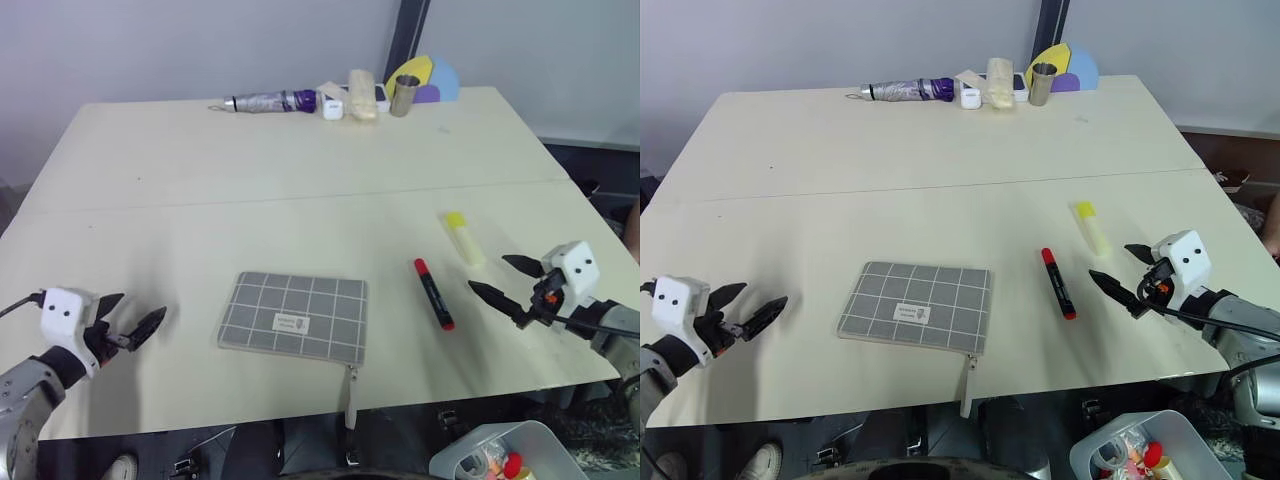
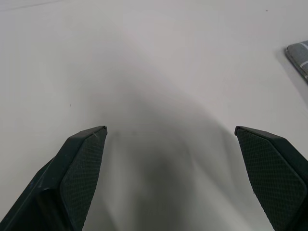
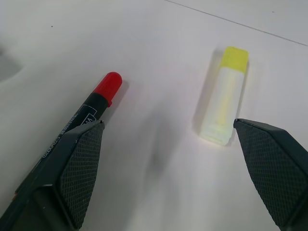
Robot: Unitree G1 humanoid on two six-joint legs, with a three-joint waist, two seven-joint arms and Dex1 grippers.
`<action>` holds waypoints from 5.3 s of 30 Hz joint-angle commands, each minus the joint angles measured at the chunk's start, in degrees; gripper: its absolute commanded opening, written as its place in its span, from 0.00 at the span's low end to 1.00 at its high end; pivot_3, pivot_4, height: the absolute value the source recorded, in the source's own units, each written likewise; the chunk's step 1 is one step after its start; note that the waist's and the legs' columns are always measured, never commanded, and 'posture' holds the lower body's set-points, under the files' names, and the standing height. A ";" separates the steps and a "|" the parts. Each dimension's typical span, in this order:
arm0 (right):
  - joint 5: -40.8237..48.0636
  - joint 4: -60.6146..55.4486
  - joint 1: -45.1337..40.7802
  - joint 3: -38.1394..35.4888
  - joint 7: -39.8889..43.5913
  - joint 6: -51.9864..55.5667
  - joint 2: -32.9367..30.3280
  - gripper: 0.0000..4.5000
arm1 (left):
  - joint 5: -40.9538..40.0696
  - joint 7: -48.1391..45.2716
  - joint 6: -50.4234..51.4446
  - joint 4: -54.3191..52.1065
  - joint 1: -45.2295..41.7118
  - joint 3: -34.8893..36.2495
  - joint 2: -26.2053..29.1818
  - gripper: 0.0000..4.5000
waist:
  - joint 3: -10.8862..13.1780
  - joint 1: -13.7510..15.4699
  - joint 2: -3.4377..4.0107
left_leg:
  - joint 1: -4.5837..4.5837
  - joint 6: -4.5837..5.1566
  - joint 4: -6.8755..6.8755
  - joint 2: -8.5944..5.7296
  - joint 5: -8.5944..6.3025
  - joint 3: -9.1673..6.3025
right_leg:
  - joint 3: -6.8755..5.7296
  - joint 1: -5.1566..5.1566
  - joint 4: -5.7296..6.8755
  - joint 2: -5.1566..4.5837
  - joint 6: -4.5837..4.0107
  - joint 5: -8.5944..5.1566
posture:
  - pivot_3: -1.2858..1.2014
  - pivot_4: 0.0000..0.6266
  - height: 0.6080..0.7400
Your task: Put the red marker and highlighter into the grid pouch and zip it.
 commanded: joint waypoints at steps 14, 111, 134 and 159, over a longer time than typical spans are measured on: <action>1.38 -4.50 -1.98 1.25 -1.05 1.88 -0.29 0.99 | 3.01 1.26 -2.51 -2.01 0.54 -0.58 0.32 1.00 | 0.00 -0.01 0.00 | 0.00 0.00 0.00 0.00 0.00 0.00 | 0.00 0.00 0.01 0.00 0.00 0.00 | 0.52 0.24 1.00; -5.07 -10.42 -32.56 21.89 -18.14 25.76 16.78 0.73 | 8.29 8.32 -1.08 -7.99 -25.74 -35.33 -6.68 0.00 | 0.00 -0.01 0.06 | -1.07 0.01 1.17 0.04 0.02 -0.04 | 0.02 -1.19 1.42 0.12 0.12 0.04 | 0.52 0.24 1.00; -7.17 -7.69 -36.09 25.80 -24.15 27.50 20.30 0.02 | 13.55 10.24 -0.27 -7.03 -28.02 -36.85 -10.34 0.00 | 0.00 0.05 0.06 | -1.08 0.01 1.24 0.03 0.02 -0.01 | 0.06 -1.23 1.52 0.11 0.12 0.04 | 0.52 0.24 1.00; -7.75 -22.27 -38.86 44.96 -15.33 33.62 14.92 0.02 | 22.41 12.64 -2.70 -1.36 -32.12 -43.78 -17.88 0.00 | 0.01 0.01 0.05 | -1.11 0.01 1.22 0.03 0.02 -0.03 | 0.06 -1.27 1.50 0.11 0.13 0.04 | 0.52 0.24 1.00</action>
